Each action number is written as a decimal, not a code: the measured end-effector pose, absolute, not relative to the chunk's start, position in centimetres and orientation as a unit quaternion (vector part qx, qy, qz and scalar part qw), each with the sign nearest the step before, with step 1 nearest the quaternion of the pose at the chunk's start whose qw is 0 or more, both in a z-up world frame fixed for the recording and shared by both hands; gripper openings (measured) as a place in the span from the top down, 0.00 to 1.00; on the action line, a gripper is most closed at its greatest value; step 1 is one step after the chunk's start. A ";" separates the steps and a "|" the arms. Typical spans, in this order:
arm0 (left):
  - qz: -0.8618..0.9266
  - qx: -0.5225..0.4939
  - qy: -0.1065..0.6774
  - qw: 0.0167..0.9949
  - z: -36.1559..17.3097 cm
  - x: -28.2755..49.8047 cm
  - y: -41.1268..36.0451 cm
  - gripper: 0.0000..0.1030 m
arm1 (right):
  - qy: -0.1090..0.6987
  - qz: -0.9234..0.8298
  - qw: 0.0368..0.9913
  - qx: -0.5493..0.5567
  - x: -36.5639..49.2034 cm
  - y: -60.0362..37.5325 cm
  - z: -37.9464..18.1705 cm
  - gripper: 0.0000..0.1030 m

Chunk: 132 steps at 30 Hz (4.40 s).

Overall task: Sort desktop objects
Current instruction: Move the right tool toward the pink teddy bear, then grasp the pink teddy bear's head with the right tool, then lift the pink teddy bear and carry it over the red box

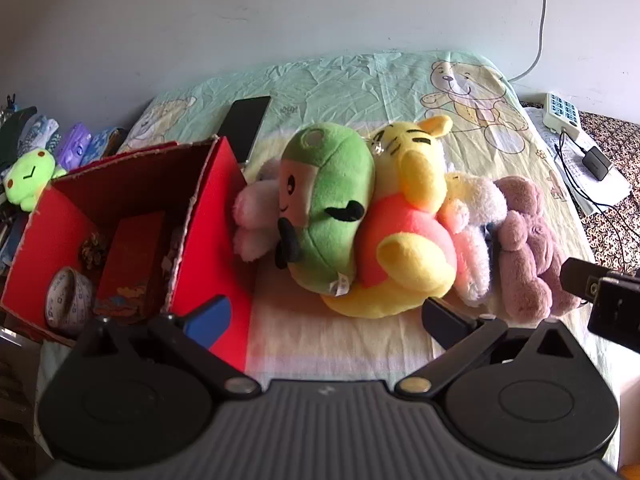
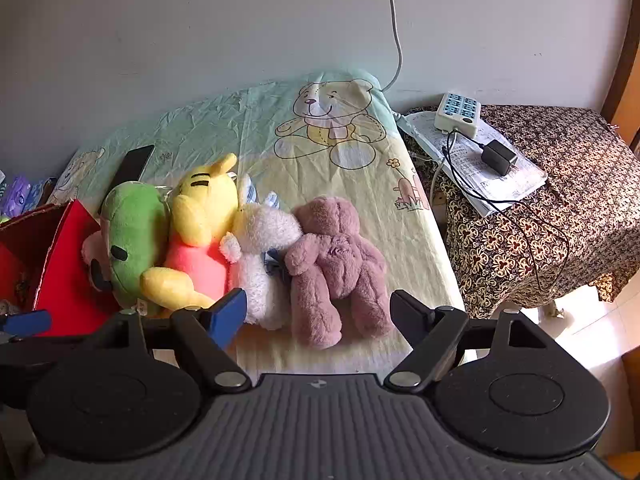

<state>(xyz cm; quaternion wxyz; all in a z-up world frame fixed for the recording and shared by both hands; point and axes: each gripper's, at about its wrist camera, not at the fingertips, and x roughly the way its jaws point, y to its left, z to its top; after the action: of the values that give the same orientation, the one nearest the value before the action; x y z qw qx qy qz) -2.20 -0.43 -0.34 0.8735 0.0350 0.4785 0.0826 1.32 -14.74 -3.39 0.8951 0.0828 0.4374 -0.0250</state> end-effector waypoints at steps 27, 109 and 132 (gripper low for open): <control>0.099 0.060 0.473 0.873 -0.5 -0.6 -0.8 0.01 | 0.442 -0.002 0.894 0.078 2.8 -14.2 -4.3 0.23; -0.342 0.058 0.515 0.784 -8.1 -2.1 -10.3 0.14 | 0.537 0.134 0.800 0.232 3.1 -25.2 -13.9 0.43; -0.200 0.101 0.549 0.805 -11.1 0.5 -11.4 0.31 | 0.505 0.129 0.820 0.237 3.4 -24.1 -14.9 0.36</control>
<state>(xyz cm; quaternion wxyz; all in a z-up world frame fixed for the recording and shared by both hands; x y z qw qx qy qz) 0.45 -11.36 -11.11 0.8049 0.1014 0.5493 -0.2004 3.43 -24.07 -14.87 0.8199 0.2370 0.5049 0.1289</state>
